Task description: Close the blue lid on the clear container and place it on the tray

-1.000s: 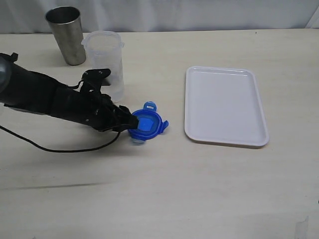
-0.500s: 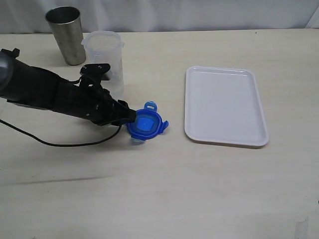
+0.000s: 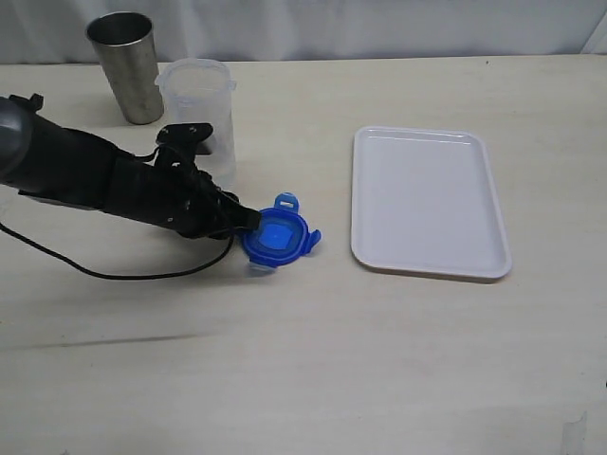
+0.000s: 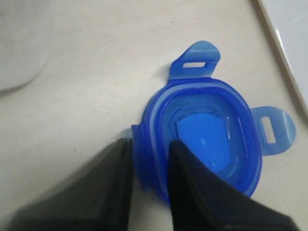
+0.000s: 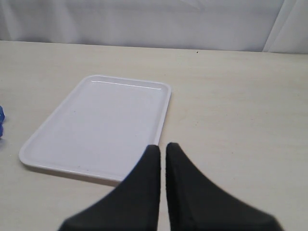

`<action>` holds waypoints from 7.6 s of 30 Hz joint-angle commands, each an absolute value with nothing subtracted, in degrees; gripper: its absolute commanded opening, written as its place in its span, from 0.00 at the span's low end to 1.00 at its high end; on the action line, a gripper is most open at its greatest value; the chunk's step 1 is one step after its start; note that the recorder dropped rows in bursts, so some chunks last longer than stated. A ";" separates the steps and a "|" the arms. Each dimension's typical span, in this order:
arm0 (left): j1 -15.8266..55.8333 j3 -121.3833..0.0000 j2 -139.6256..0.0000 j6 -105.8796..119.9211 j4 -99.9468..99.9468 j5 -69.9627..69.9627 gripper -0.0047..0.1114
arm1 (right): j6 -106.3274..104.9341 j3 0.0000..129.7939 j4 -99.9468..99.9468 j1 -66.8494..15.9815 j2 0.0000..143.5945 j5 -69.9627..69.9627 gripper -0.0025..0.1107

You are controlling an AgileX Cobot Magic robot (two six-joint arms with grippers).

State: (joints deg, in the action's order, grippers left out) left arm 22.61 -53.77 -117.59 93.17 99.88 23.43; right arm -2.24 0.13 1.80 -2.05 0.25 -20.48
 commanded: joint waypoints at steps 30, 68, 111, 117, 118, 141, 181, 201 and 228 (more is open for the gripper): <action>22.64 -47.78 -108.50 80.08 89.66 15.82 0.07 | -2.14 0.00 1.70 -2.15 0.00 -19.86 0.06; 22.64 -35.19 -98.88 77.88 85.94 5.49 0.40 | -2.14 0.00 1.70 -2.15 0.00 -19.86 0.06; 0.77 -43.11 -95.55 50.42 50.57 27.28 0.22 | -2.14 0.00 1.70 -2.15 0.00 -19.86 0.06; 10.10 -48.81 -95.55 11.23 4.96 27.67 0.39 | -2.14 0.00 1.70 -2.15 0.00 -19.86 0.06; 10.10 -48.81 -95.55 11.07 6.87 28.11 0.49 | -2.14 0.00 1.70 -2.15 0.00 -19.86 0.06; 15.27 -44.69 -101.40 54.21 43.24 24.11 0.40 | -2.14 0.00 1.70 -2.15 0.00 -19.86 0.06; 15.27 -44.80 -104.67 53.72 49.14 24.05 0.18 | -2.14 0.00 1.70 -2.15 0.00 -19.86 0.06; 15.27 -44.80 -105.82 53.87 48.66 26.00 0.17 | -2.14 0.00 1.70 -2.15 0.00 -19.86 0.06; 15.27 -44.80 -103.11 54.11 45.64 27.93 0.04 | -2.14 0.00 1.70 -2.15 0.00 -19.86 0.06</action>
